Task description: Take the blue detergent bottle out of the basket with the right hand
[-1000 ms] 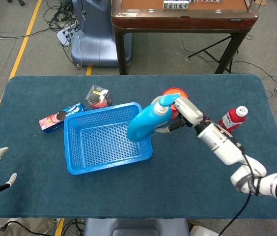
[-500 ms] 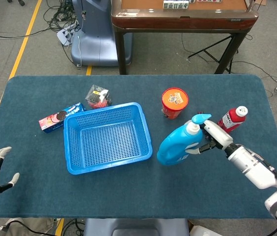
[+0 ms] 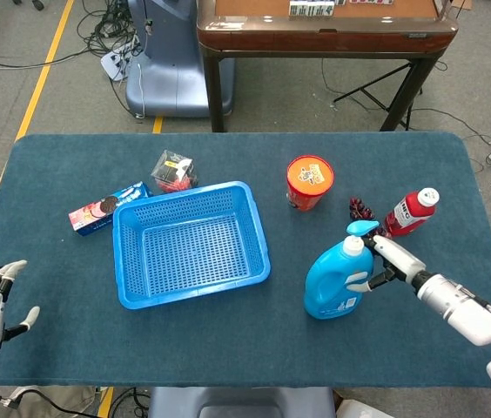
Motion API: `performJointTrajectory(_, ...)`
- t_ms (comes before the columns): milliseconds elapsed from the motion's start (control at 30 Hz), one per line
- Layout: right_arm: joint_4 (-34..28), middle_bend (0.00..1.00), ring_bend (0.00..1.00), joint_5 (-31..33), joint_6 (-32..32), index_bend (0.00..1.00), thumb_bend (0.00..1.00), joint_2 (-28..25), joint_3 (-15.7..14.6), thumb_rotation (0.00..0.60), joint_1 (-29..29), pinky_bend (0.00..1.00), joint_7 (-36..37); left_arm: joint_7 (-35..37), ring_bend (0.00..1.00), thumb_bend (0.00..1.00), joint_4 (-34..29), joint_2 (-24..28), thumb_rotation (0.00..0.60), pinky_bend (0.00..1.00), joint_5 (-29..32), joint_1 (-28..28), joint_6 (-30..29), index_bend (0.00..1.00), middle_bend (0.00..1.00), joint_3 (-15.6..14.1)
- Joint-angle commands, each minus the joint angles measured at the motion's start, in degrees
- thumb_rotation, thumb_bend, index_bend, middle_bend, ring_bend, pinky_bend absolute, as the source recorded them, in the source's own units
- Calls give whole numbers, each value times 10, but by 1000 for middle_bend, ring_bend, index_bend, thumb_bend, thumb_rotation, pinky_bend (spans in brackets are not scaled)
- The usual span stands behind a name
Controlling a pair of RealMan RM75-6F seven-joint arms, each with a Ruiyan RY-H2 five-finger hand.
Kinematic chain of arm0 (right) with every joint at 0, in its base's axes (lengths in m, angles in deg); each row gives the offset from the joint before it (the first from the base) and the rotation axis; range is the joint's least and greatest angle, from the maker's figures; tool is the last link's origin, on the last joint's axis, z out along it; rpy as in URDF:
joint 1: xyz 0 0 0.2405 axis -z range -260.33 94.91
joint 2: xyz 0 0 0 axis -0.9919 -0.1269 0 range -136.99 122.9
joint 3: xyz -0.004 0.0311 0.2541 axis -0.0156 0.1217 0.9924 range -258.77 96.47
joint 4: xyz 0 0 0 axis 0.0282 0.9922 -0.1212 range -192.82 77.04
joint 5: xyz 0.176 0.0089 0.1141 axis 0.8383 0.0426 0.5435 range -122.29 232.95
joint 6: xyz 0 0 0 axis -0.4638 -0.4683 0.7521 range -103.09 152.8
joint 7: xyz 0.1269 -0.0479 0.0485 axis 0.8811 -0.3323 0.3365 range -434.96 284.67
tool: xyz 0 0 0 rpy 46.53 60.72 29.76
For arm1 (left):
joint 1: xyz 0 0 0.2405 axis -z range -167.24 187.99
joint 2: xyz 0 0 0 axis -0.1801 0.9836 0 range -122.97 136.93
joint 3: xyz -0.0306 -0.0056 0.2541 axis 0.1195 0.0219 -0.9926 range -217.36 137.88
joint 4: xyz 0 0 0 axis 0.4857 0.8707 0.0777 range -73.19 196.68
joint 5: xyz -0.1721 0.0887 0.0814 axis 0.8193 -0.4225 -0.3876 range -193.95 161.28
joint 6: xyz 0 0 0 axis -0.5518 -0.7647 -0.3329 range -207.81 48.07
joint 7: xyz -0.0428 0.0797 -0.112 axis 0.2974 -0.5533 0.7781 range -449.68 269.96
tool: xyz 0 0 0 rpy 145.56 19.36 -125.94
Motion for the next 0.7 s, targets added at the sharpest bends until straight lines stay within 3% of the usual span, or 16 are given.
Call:
performJointTrajectory(33, 6, 304, 336, -7, 8, 395, 318, 5, -7, 600, -5, 507, 7, 0, 158, 287, 0, 0, 600, 132, 0, 0, -1, 192, 192, 0)
performJointTrajectory(133, 12, 120, 183, -14, 13, 155, 295, 5, -12, 600, -10, 298, 13, 1, 158, 287, 0, 2, 600, 132, 0, 0, -1, 192, 192, 0)
performJointTrajectory(233, 15, 4, 52, -14, 3, 7, 284, 5, -11, 600, -9, 161, 16, 3, 158, 288, -1, 3, 600, 130, -1, -1, -2, 192, 192, 0)
performJointTrajectory(433, 8, 0, 0, -9, -41, 0, 268, -4, -3, 600, 7, 15, 9, 5, 158, 288, -1, 3, 600, 130, -3, 1, -2, 192, 192, 0)
performJointTrajectory(700, -21, 0, 0, -17, -89, 0, 266, -46, -3, 600, 29, 4, -14, 7, 158, 288, 1, 2, 600, 130, -4, 1, -2, 192, 192, 0)
